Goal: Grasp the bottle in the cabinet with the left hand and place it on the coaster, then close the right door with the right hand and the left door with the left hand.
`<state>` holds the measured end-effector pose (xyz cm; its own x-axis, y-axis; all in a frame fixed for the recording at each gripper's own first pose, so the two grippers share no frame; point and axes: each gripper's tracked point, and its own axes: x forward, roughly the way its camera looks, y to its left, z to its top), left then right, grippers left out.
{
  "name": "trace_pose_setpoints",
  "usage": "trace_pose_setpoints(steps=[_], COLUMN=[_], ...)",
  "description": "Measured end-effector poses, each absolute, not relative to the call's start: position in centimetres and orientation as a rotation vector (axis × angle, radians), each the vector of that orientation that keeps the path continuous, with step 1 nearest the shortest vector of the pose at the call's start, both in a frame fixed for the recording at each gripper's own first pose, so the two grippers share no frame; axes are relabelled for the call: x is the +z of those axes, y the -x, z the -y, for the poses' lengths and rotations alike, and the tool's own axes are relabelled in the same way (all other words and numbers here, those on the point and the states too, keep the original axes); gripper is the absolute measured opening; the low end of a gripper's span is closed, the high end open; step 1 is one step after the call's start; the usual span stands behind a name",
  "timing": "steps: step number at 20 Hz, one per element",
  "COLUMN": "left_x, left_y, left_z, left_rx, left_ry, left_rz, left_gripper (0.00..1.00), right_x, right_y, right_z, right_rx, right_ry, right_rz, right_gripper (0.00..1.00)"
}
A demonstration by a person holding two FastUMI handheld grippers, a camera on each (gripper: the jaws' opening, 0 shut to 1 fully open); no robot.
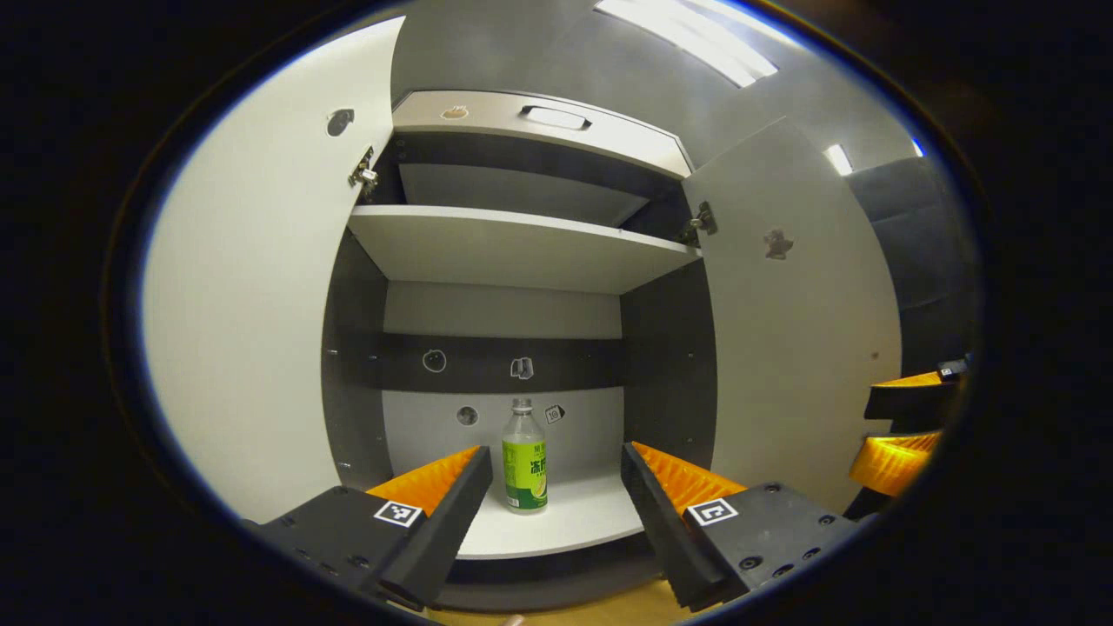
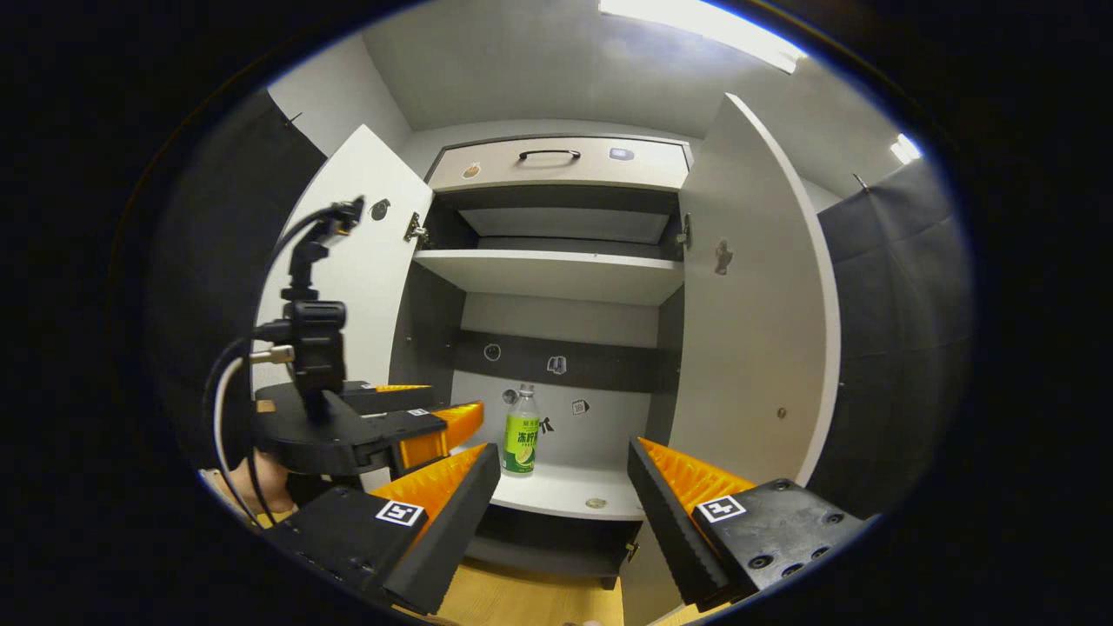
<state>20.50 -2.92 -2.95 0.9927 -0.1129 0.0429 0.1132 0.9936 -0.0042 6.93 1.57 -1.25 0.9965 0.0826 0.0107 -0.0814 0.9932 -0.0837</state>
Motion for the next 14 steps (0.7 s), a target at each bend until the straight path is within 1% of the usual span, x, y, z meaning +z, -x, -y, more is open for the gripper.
trace_pose_setpoints(steps=[5,9,14], left_x=[-5.9,-8.4,-11.0], left_y=[-29.2,-34.4,-37.4], left_z=[4.3,2.5,0.6], left_rx=[-0.151,-0.066,-0.011], left_ry=[0.016,0.015,0.019], left_rz=[0.026,0.009,-0.018], left_gripper=[0.95,0.95,0.95], right_x=[-2.5,-3.8,-5.2], right_y=[-10.1,-11.8,-13.6], right_z=[-1.6,-1.9,-2.2], right_rx=[0.156,0.198,0.229], right_ry=[0.076,0.045,0.025], right_rz=[0.012,-0.012,-0.044], right_gripper=[0.98,0.98,0.98])
